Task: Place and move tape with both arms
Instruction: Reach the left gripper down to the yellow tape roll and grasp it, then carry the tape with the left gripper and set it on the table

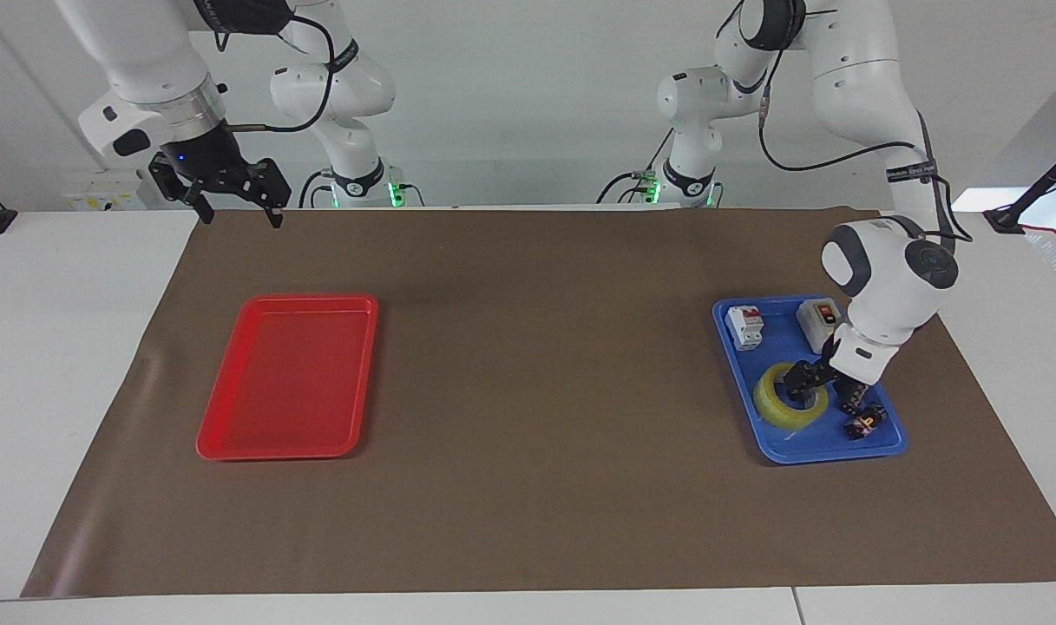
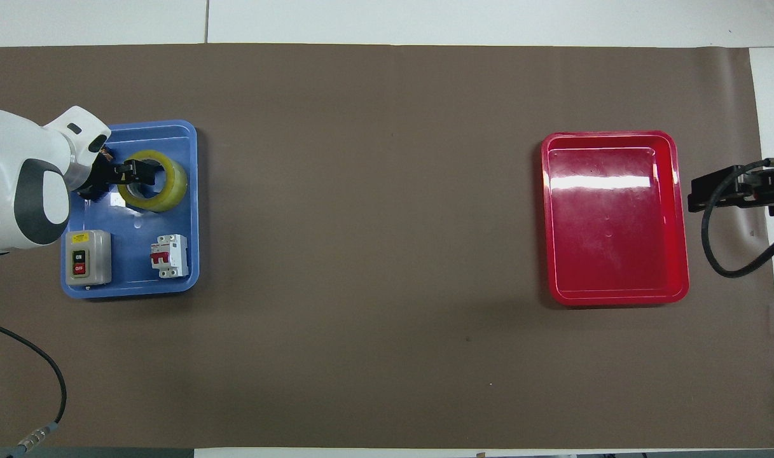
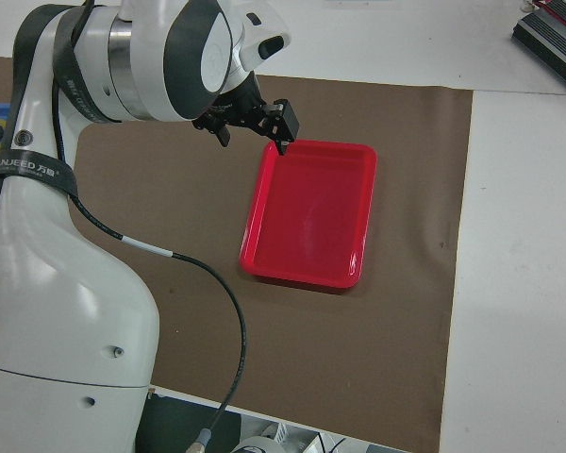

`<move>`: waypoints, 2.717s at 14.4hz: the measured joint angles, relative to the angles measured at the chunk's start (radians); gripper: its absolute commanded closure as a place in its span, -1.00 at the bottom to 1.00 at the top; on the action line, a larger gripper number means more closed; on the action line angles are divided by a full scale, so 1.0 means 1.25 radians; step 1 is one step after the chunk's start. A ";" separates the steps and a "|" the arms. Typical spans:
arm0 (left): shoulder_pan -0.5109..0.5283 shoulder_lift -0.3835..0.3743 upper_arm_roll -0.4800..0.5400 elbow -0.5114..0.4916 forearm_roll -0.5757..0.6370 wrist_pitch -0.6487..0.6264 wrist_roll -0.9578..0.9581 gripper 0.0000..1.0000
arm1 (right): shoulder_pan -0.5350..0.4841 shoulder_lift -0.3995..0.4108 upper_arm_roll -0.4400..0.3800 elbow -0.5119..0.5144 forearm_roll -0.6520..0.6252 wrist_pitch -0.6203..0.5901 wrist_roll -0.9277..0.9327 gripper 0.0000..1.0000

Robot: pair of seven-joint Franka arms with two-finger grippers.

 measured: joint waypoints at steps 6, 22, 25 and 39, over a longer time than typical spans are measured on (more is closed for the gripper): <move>-0.003 -0.022 -0.002 -0.036 0.000 0.000 0.000 0.78 | 0.000 0.000 0.000 0.000 0.000 0.000 0.000 -1.00; -0.035 -0.056 -0.006 0.140 0.000 -0.249 -0.098 1.00 | 0.000 0.000 0.000 0.000 0.000 0.000 0.000 -1.00; -0.127 -0.057 -0.011 0.139 0.000 -0.249 -0.241 1.00 | 0.000 0.000 0.000 0.000 0.000 0.000 0.000 -1.00; -0.553 -0.019 -0.016 0.072 0.052 -0.105 -0.732 1.00 | 0.000 0.000 0.000 0.000 0.000 0.000 0.000 -1.00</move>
